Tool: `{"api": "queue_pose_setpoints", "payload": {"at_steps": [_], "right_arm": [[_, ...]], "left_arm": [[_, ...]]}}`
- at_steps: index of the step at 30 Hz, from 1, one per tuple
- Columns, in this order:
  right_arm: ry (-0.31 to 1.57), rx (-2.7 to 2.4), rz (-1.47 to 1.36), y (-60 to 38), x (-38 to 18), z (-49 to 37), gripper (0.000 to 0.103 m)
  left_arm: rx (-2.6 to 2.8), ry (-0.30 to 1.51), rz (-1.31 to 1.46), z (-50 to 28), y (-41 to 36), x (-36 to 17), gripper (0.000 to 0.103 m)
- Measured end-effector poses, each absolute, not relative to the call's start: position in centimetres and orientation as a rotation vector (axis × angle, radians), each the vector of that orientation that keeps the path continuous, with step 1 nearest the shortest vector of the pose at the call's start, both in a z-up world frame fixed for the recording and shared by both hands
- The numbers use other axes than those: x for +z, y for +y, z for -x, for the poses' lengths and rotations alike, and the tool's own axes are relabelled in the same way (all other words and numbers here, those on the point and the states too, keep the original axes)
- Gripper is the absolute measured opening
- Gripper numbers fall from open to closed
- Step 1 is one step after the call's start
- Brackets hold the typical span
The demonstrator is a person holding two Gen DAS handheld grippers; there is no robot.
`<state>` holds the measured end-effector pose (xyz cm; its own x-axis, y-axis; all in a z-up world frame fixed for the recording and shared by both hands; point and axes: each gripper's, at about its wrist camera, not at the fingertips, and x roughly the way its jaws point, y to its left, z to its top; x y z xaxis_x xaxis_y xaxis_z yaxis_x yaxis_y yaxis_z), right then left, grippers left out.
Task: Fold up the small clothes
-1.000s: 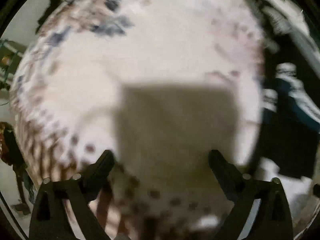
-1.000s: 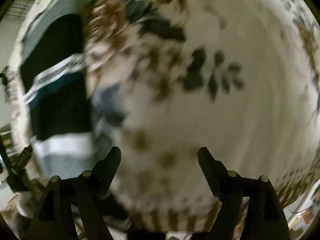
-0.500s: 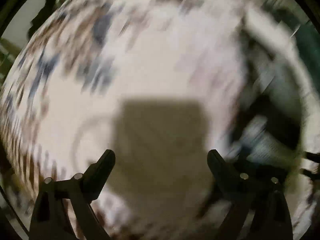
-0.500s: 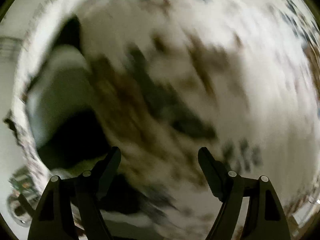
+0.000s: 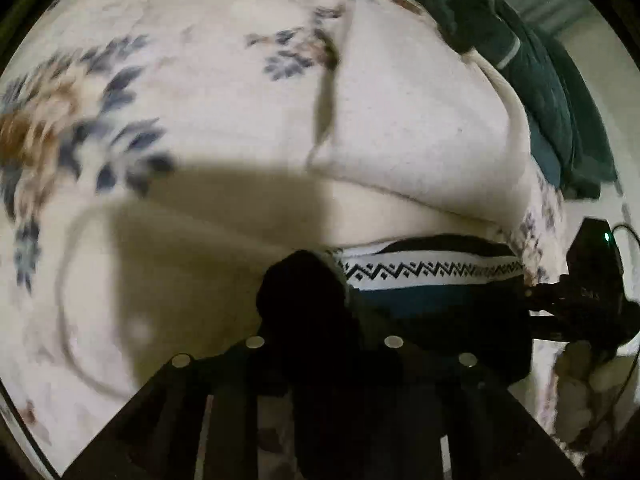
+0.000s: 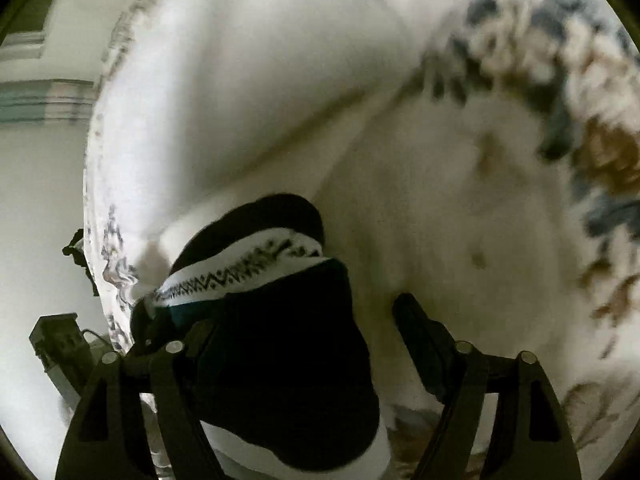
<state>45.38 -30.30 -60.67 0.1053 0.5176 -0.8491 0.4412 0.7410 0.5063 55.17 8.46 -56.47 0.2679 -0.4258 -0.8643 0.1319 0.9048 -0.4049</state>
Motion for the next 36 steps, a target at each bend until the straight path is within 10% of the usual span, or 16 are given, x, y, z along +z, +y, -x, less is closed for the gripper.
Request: {"api": "queue_pose_setpoints", "payload": {"at_steps": [2,8,10,14,23,36], "right_arm": [[1.525,0.106,-0.824,-29.3,-61.3,-46.3,0.009],[1.471,0.021,-0.724,-30.1,-60.4,-46.6,0.005],[1.502,0.027,-0.714,-29.4,-60.9,-47.7,0.006],[1.484,0.061,-0.702,-29.3,-58.5,-46.6,0.054],[1.584,0.159,-0.739,-29.1,-54.1,-31.0,0.054],[1.916,0.232,-0.871,-20.5,-62.3,-5.8,0.054]], "left_arm": [[-0.402,1.213,0.267,-54.8,8.2,-55.1,0.016],[-0.424,1.244,0.298,-57.6,8.3,-57.2,0.017],[-0.424,1.261,0.334,-57.1,8.9,-56.9,0.021],[-0.392,1.24,0.403,-55.4,11.5,-54.0,0.045],[-0.305,1.26,0.337,-38.8,15.1,-50.3,0.054],[-0.167,1.559,0.386,-16.6,15.2,-57.4,0.054]]}}
